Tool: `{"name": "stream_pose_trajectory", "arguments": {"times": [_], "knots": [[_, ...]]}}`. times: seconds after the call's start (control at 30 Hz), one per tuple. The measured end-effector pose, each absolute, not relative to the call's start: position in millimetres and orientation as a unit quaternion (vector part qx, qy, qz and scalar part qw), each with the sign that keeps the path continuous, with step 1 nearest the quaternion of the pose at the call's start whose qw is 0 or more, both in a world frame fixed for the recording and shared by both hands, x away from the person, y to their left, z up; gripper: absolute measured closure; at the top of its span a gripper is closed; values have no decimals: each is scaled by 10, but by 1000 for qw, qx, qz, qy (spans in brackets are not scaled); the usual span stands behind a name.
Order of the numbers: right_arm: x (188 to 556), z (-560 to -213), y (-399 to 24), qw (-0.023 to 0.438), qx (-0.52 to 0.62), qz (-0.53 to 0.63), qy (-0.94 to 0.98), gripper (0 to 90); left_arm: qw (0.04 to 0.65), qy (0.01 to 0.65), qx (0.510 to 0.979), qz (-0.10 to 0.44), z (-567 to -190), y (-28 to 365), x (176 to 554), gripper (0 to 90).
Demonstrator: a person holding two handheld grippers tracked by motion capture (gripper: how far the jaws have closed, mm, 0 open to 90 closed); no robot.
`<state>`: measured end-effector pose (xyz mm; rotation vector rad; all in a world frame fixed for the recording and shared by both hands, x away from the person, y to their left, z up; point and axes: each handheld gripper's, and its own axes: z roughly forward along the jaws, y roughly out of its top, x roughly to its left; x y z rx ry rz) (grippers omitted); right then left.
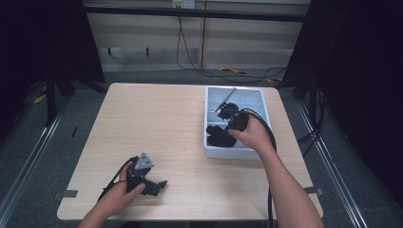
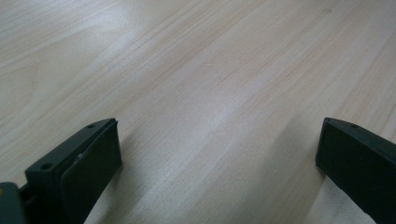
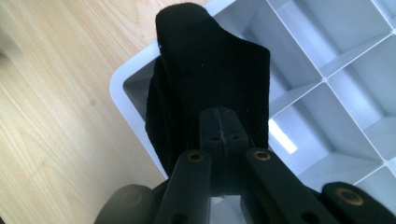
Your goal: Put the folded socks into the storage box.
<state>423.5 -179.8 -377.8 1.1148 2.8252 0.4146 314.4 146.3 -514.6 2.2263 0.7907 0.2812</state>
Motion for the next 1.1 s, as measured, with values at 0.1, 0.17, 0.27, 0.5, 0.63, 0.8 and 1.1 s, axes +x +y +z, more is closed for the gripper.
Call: {"name": "stream_pose_trajectory", "arguments": {"times": [0.1,0.17,0.27,0.5,0.63,0.8,1.1], "knots": [[4237,-3797,-1793,40,363,131,921,900,371,309,869,110,-5145,1464,3144,0],[4239,-3813,-1787,40,365,130,921,900,371,309,869,110,-5145,1464,3144,0],[4244,-3831,-1784,41,365,130,921,900,372,308,869,110,-5146,1463,3145,0],[4267,-3916,-1751,41,362,123,923,900,372,308,869,110,-5146,1463,3145,0],[4276,-3947,-1729,39,361,120,924,900,371,308,869,110,-5144,1464,3144,0],[4294,-4000,-1723,31,367,126,921,900,371,309,869,110,-5145,1464,3144,0],[4292,-4085,-1688,26,361,132,923,900,373,310,868,108,-5148,1461,3142,0]]}}
